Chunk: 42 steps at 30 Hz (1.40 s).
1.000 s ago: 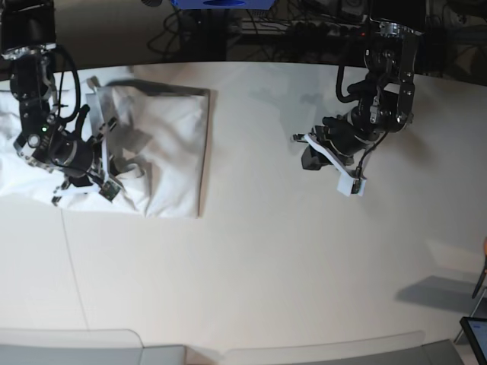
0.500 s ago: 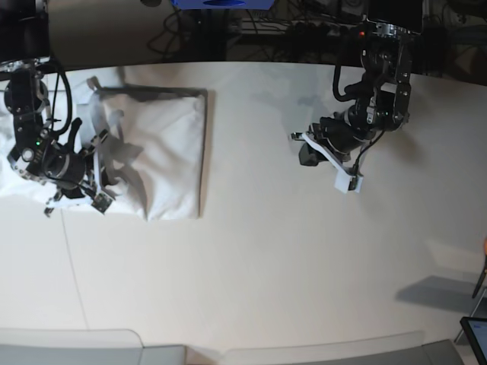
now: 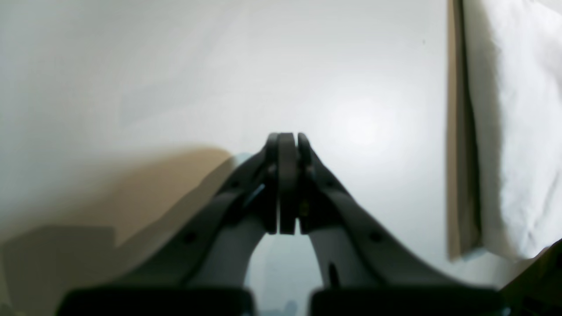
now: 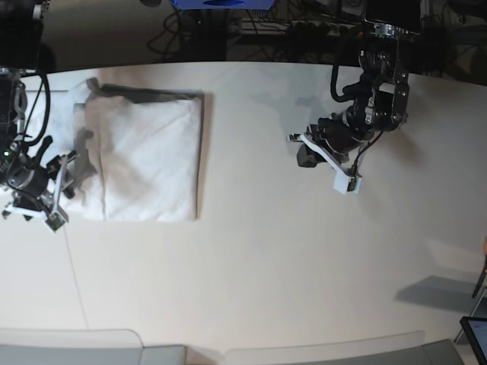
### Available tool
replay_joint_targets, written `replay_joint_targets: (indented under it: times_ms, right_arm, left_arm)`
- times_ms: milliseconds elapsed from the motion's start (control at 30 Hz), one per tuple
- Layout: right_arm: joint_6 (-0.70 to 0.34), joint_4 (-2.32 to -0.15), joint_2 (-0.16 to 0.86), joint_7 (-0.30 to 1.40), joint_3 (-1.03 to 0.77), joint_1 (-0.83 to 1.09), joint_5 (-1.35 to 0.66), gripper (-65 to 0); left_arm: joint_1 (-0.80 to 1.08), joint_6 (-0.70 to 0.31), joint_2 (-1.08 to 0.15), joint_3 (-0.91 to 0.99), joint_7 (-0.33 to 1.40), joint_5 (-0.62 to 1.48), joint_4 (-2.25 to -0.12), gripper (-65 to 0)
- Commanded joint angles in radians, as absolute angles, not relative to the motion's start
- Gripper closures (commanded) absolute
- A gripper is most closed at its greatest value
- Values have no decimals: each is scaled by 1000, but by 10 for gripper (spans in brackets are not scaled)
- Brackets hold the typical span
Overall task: Fold the T-shirt properly
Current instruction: 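Press and smooth the folded shirt with the right gripper, then move the left gripper onto the folded shirt and grasp its edge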
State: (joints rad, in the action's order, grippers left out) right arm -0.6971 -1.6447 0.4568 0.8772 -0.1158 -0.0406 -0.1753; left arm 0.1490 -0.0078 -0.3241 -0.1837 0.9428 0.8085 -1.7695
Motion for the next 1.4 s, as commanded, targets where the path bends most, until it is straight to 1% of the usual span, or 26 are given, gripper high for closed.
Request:
replay_joint_targets:
  times_ms: [0,100,233,300,333,367,433,500,533,567,600,700,800,900,967,1000,1133,1200,1267,1367]
  right_arm:
    - [-694,-1662,470,858,-133,-56,-180,-297]
    - [-698,-1710,450,860,-168,-30,-183,-297]
    - [-698,-1908,423,871,-199,67,-185,-297]
    - [-698,-1992,387,900,-197,116,-185,-295]
    - [-698,-2002,361,918,-197,128,-185,-277]
    - [-698,-2000,338,931,-197,130,-183,-239]
    - [-698,-1989,305,954,-199,140,-182,-138]
    - [-698,-1988,272,966,-199,165,-183,-15]
    - [-698,-1989,259,963,-200,174,-183,0]
    - [-698,-1989,240,958,-223,183,-183,0]
    - [-698,-1989,219,955,-259,193,-183,-13]
    - [-698,-1991,145,952,-374,194,-183,-17]
    - [-698,-1995,134,957,-449,196,-183,-23]
    - [-698,-1995,134,966,-512,203,-183,-32]
    - [-698,-1995,134,1024,-565,209,-200,-83]
    - [-698,-1995,134,1058,-598,213,-239,-126]
    - [-698,-1995,142,1162,-737,242,-473,-254]
    - [-698,-1995,147,1199,-773,259,-595,-297]
    - [-698,-1992,176,1227,-786,272,-699,-331]
    - [-698,-1991,189,1251,-786,286,-825,-366]
  left_arm:
    - [136,-15,-331,-179,926,816,-1787,0]
    - [128,-15,-331,-179,926,817,-1787,0]
    - [128,-16,-331,-179,926,816,-1787,0]
    - [120,-18,-331,-180,926,816,-1793,0]
    - [114,-18,-331,-182,926,817,-1794,0]
    - [107,-18,-328,-199,926,817,-1794,0]
    - [82,-18,-329,-263,921,816,-1801,0]
    - [44,-18,-328,-354,921,814,-1817,0]
    - [24,-18,-326,-403,920,814,-1825,0]
    - [-5,-18,-323,-455,917,814,-1836,0]
    - [-25,-18,-318,-496,901,814,-1839,0]
    - [-76,-15,-305,-611,839,809,-1834,0]
    - [-102,-15,-280,-690,797,762,-1825,0]
    - [-104,-16,-245,-739,796,691,-1799,0]
    - [-101,-18,-222,-776,796,647,-1787,0]
    - [-97,-18,-219,-794,796,622,-1787,0]
    - [-93,-18,-219,-837,796,578,-1793,0]
    - [-93,-18,-222,-842,796,579,-1793,0]
    - [-93,-18,-222,-842,796,576,-1793,0]
    - [-93,-18,-223,-843,797,573,-1790,0]
